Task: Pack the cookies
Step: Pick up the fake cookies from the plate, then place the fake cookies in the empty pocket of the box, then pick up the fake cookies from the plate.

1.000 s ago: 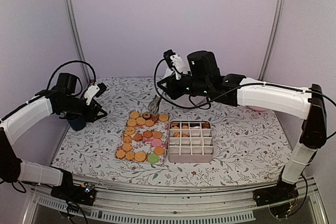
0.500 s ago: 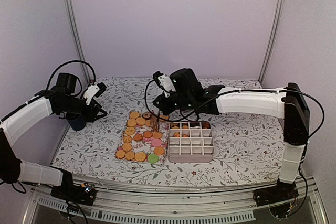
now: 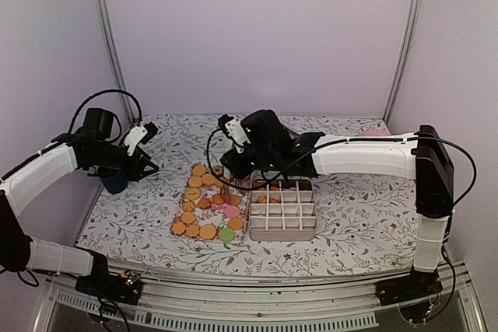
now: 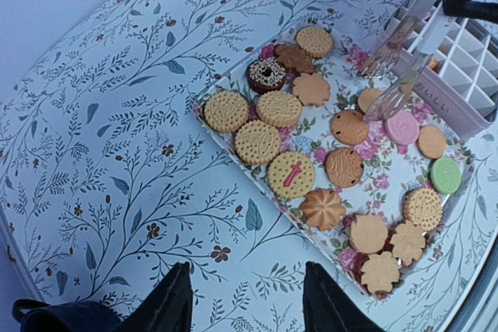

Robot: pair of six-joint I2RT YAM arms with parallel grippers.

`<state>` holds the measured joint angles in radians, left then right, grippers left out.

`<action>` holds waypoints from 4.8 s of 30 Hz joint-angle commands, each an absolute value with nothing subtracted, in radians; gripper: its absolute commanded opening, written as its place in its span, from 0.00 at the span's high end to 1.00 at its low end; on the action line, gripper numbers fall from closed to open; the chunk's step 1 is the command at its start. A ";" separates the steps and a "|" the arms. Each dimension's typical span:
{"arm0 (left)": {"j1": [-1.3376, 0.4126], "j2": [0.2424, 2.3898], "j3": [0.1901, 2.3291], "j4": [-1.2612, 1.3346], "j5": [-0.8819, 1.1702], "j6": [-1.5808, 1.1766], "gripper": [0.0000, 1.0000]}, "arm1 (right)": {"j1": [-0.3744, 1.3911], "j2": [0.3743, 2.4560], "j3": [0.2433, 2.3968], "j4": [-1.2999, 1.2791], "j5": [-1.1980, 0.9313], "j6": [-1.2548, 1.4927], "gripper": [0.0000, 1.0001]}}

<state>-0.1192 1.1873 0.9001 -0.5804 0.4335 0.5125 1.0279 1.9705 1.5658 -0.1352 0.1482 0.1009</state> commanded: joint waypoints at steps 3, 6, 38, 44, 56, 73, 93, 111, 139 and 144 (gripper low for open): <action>-0.112 1.172 0.899 -0.571 0.442 0.523 0.50 | 1.052 1.993 1.590 -0.132 0.215 0.059 0.60; -0.111 1.172 0.903 -0.571 0.440 0.523 0.50 | 1.052 2.001 1.591 -0.136 0.194 0.068 0.61; -0.113 1.164 0.893 -0.574 0.429 0.529 0.50 | 0.992 1.816 1.592 -0.104 0.144 0.137 1.00; -0.111 1.164 0.891 -0.574 0.427 0.531 0.50 | 0.931 1.655 1.466 -0.087 0.104 0.167 1.00; -0.113 1.171 0.900 -0.578 0.436 0.525 0.50 | 0.895 1.404 1.197 -0.217 0.242 0.100 1.00; -0.112 1.175 0.907 -0.587 0.430 0.526 0.50 | 0.897 1.390 1.116 -0.259 0.240 0.116 0.89; -0.110 1.180 0.911 -0.595 0.425 0.525 0.50 | 0.897 1.447 1.305 -0.188 0.162 0.093 0.72; -0.071 1.197 0.931 -0.634 0.439 0.525 0.50 | 1.008 2.024 1.748 -0.117 0.035 0.072 0.71; -0.070 1.197 0.923 -0.632 0.440 0.534 0.50 | 1.010 2.133 1.716 -0.075 0.058 0.089 0.63; -0.069 1.193 0.923 -0.633 0.438 0.535 0.50 | 1.015 2.138 1.701 -0.077 0.039 0.094 0.59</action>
<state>-0.0818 1.2037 0.9115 -0.6228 0.4332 0.5240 1.0130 2.1109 1.7138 -0.0952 0.0471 0.0818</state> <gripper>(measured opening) 0.504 0.407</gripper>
